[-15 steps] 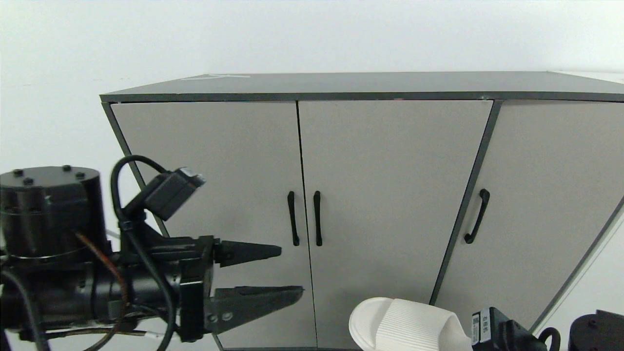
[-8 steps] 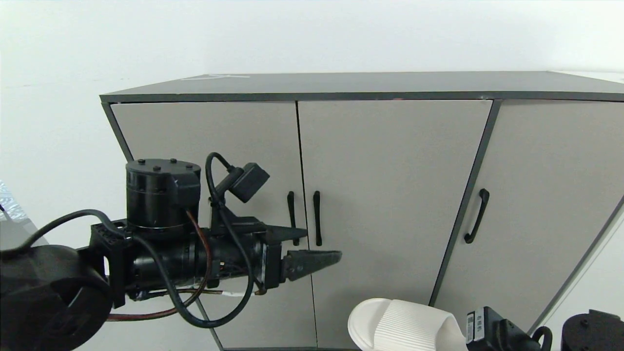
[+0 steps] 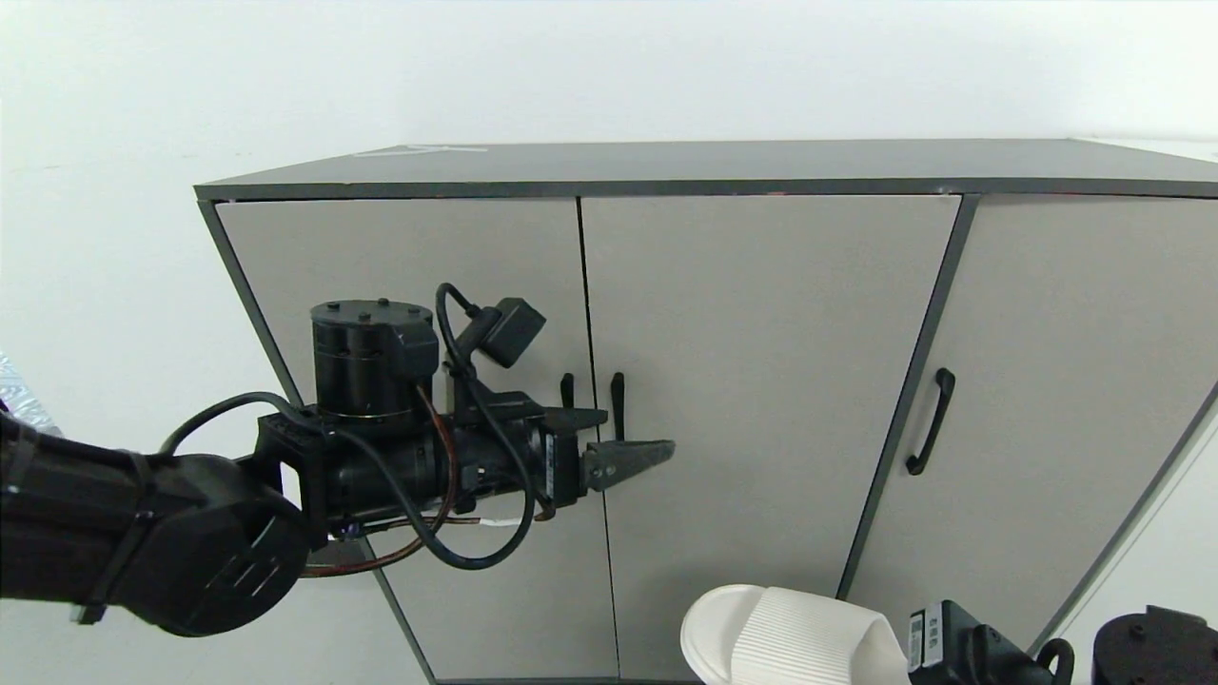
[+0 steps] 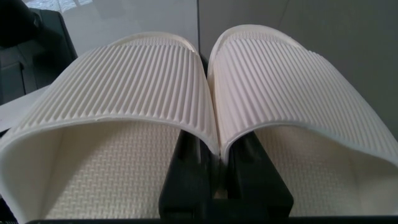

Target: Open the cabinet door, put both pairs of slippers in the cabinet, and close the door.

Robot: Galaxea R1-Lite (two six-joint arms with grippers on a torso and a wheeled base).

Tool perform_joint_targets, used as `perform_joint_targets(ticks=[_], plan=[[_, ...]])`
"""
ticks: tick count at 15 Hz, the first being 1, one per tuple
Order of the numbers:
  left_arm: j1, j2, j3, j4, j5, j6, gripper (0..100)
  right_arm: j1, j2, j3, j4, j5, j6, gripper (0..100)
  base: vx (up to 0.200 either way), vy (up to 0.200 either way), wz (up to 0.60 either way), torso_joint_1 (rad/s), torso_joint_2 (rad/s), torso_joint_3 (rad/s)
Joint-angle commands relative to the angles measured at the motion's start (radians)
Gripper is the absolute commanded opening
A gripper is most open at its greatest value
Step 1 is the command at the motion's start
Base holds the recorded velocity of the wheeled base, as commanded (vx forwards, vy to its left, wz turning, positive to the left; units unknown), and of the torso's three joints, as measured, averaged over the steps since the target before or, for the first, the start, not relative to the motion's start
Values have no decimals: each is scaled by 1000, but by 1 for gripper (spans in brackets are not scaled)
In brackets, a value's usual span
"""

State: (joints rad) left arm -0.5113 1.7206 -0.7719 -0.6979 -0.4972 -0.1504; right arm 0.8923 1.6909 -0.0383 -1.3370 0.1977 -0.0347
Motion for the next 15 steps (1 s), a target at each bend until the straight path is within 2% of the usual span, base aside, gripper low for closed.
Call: perform_joint_targets(ticks=[1, 4, 8, 15], plan=[[13, 22, -12, 1, 0, 0, 100, 0, 0, 0, -1, 0, -1, 0, 0, 0, 0, 0, 0, 0], [36, 37, -29, 1, 2, 6, 100, -1, 1, -2, -1, 0, -1, 0, 0, 0, 0, 0, 0, 0], [34, 86, -61, 1, -1, 6, 100, -1, 1, -2, -1, 0, -1, 0, 0, 0, 0, 0, 0, 0], [-10, 125, -89, 0, -6, 3, 100, -1, 10, 0, 1, 0, -2, 0, 0, 0, 0, 0, 0, 0]])
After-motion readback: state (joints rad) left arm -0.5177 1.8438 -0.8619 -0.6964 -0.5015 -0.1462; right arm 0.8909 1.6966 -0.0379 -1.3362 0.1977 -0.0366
